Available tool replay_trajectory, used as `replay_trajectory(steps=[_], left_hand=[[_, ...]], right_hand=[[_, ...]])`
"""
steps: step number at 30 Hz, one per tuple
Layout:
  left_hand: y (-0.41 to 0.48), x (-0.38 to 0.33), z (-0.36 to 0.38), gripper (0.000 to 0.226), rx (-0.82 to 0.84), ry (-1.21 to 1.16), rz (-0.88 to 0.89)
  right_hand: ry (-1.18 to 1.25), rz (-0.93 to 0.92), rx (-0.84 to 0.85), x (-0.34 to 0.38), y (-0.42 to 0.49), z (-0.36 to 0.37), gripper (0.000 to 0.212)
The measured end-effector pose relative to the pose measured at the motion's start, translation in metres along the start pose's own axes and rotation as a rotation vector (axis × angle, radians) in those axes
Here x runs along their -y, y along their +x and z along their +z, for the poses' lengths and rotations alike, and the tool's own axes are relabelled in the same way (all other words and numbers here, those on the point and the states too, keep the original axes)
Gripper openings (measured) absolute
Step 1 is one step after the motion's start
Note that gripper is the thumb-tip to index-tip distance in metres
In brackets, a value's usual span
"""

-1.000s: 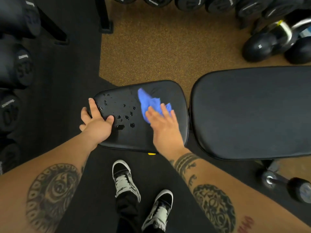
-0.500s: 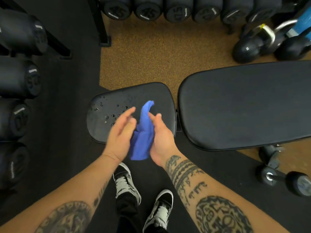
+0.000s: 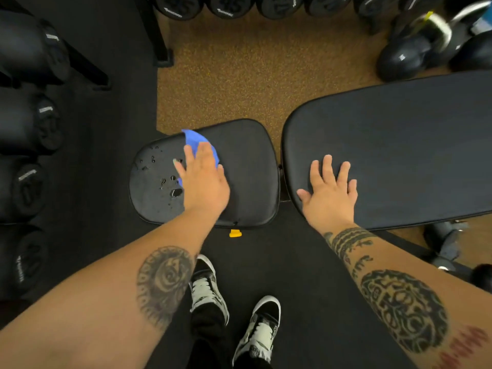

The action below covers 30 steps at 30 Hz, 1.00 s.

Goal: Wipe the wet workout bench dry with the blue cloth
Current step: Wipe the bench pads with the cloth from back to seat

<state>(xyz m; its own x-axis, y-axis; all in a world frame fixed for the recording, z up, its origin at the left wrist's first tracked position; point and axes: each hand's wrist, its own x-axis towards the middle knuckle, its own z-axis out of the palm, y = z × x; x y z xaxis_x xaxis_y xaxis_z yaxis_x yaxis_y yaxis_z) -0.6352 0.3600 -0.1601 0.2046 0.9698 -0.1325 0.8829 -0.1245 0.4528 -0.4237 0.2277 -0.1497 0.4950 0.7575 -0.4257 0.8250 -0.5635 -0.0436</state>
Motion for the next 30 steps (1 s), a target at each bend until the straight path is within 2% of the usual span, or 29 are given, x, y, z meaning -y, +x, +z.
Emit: replay_trajectory(steps=[5, 9, 13, 18, 23, 25, 27, 30], left_hand=[[0.031, -0.026, 0.03, 0.05, -0.004, 0.218, 0.173], [0.048, -0.049, 0.035, 0.048, 0.053, 0.173, 0.31], [0.007, -0.06, 0.041, 0.049, 0.151, 0.133, 0.593], [-0.058, -0.038, 0.037, 0.049, 0.272, 0.11, 0.662], [-0.096, 0.025, 0.015, 0.048, 0.321, 0.163, 0.758], [-0.105, 0.055, 0.006, 0.054, 0.308, 0.206, 0.746], [-0.107, 0.081, -0.004, 0.061, 0.235, 0.204, 0.625], [-0.1, 0.11, -0.024, 0.057, 0.096, 0.049, 0.154]], right_hand=[[-0.018, 0.037, -0.012, 0.008, 0.006, -0.003, 0.072], [-0.01, 0.037, -0.025, 0.007, 0.005, -0.002, 0.072], [0.001, 0.023, -0.037, 0.005, 0.007, 0.002, 0.072], [0.002, 0.016, -0.023, 0.003, 0.004, -0.002, 0.072], [-0.041, 0.018, 0.006, 0.002, 0.003, -0.005, 0.073], [-0.027, 0.01, 0.007, 0.001, 0.003, -0.005, 0.073], [-0.017, 0.007, -0.002, 0.0, 0.002, -0.004, 0.073], [-0.012, 0.006, -0.025, 0.0, 0.002, -0.002, 0.073]])
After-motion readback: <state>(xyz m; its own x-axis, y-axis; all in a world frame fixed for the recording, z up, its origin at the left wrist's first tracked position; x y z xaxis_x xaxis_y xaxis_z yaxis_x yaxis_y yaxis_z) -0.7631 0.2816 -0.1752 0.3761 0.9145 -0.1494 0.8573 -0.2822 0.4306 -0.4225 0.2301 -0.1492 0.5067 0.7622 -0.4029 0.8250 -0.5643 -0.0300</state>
